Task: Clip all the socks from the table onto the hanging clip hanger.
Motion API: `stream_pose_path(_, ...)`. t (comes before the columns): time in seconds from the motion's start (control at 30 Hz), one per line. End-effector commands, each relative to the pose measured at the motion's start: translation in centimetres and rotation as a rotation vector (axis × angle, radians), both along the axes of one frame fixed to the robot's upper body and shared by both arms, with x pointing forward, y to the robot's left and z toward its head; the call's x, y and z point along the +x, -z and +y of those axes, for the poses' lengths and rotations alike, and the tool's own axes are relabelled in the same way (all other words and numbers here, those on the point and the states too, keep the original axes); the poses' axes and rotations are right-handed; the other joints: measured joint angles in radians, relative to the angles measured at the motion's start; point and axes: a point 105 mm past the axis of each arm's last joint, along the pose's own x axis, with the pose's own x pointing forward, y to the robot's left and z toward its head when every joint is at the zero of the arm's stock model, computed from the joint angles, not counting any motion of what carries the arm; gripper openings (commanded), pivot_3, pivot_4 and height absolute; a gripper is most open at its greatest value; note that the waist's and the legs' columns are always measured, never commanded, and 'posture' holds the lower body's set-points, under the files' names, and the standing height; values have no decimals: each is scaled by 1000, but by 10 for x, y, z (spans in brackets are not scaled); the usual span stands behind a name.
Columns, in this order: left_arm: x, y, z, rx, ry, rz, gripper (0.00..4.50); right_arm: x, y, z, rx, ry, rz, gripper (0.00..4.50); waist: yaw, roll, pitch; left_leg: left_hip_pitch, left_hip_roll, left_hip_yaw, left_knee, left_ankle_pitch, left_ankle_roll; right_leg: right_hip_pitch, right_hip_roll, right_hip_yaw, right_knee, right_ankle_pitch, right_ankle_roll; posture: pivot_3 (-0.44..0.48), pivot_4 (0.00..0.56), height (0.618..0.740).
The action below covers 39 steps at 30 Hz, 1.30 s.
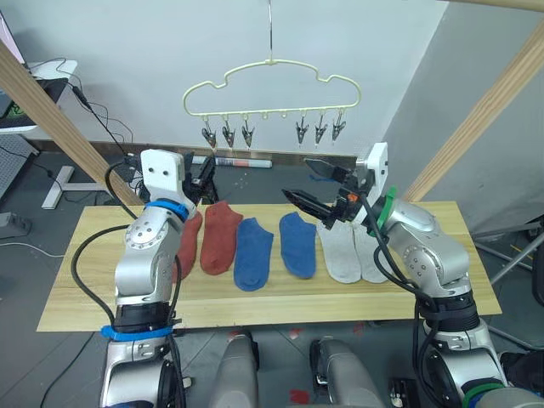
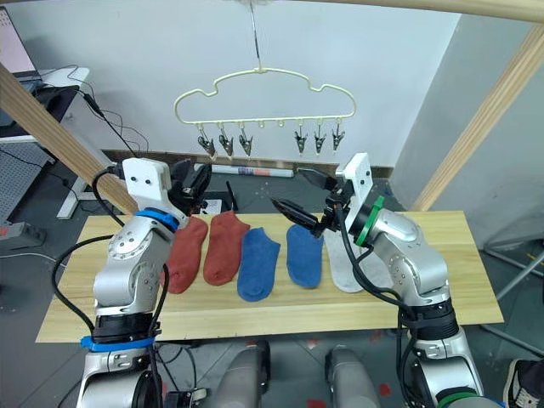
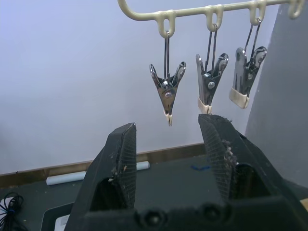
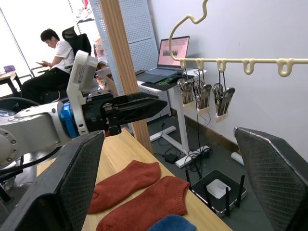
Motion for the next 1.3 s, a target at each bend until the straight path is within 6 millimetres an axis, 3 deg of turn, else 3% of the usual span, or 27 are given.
stream_pose_path(0.03,3,-17,0,5,-9,-80,2251,-10,-17,3,22,-27,-73,4500,0,0,0,0,0,0,0,0,0,0,0,0,0,0,0,4,304,740)
stream_pose_path(0.4,16,-30,-3,17,-11,-136,2251,-20,-32,8,49,-68,-87,4500,-5,0,1,0,0,1,0,0,0,0,0,0,0,0,0,-19,300,740)
stream_pose_path(1.13,27,-36,-5,33,4,-165,2251,-22,-35,4,52,-58,-74,4500,-27,0,7,0,0,1,0,0,0,0,0,0,0,0,1,-36,311,740)
stream_pose_path(1.23,26,-38,-7,39,14,-178,1745,-21,-35,4,65,-55,-59,4500,-27,0,9,0,0,1,0,0,0,0,0,0,0,0,1,-36,312,740)
stream_pose_path(1.3,26,-39,-6,40,11,-182,1143,-21,-35,3,71,-54,-53,4500,-27,0,10,0,0,1,0,0,0,0,0,0,0,0,1,-35,312,740)
